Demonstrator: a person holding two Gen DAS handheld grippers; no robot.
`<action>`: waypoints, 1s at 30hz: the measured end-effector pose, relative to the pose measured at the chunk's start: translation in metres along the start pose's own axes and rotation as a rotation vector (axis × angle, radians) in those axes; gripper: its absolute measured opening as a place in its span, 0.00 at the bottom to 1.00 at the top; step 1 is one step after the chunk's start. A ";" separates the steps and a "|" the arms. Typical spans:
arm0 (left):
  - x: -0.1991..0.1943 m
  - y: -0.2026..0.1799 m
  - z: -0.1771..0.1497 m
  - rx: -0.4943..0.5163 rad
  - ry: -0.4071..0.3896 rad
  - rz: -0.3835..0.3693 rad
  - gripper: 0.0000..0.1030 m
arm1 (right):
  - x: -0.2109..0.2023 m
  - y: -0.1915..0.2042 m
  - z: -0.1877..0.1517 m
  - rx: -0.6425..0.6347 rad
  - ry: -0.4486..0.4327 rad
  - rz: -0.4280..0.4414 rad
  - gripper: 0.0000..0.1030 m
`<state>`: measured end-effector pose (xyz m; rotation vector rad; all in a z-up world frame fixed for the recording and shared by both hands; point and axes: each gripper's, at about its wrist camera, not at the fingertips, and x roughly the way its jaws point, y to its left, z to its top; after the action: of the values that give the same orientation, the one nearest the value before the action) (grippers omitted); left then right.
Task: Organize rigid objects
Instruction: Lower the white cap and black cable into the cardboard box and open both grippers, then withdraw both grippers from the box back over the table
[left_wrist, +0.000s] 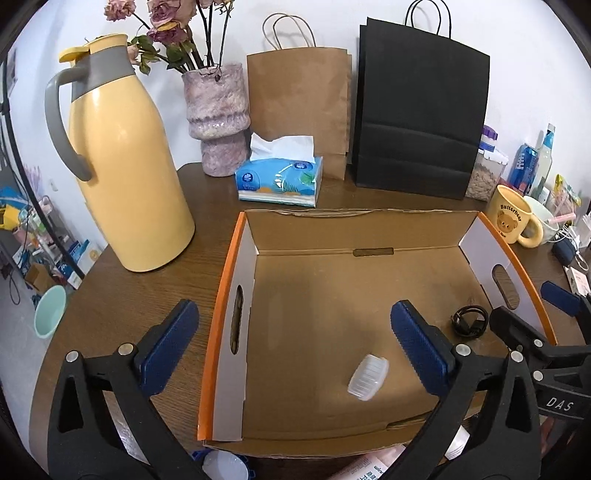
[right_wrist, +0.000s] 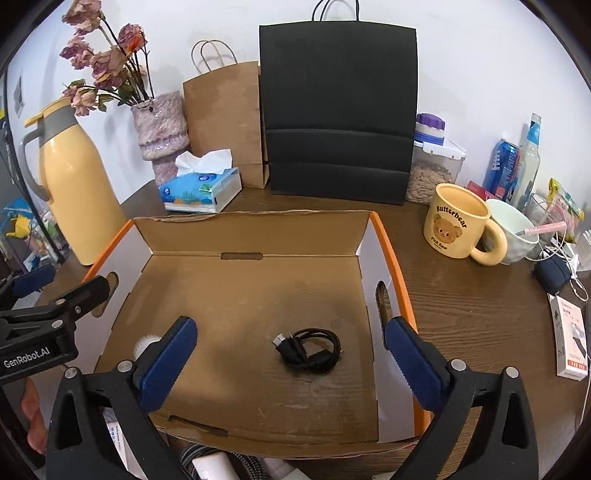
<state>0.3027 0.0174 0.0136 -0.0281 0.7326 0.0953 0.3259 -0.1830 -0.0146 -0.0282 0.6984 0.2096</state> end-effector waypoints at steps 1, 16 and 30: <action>0.001 0.000 0.000 0.001 0.001 0.003 1.00 | 0.000 0.000 0.000 -0.002 -0.001 0.001 1.00; -0.011 0.002 -0.001 -0.008 -0.037 -0.015 1.00 | -0.008 0.005 -0.001 -0.019 -0.023 0.003 1.00; -0.062 -0.005 -0.006 0.029 -0.138 -0.017 1.00 | -0.058 0.002 -0.013 -0.037 -0.125 0.005 1.00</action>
<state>0.2534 0.0077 0.0505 -0.0003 0.5955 0.0694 0.2743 -0.1931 0.0126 -0.0486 0.5701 0.2269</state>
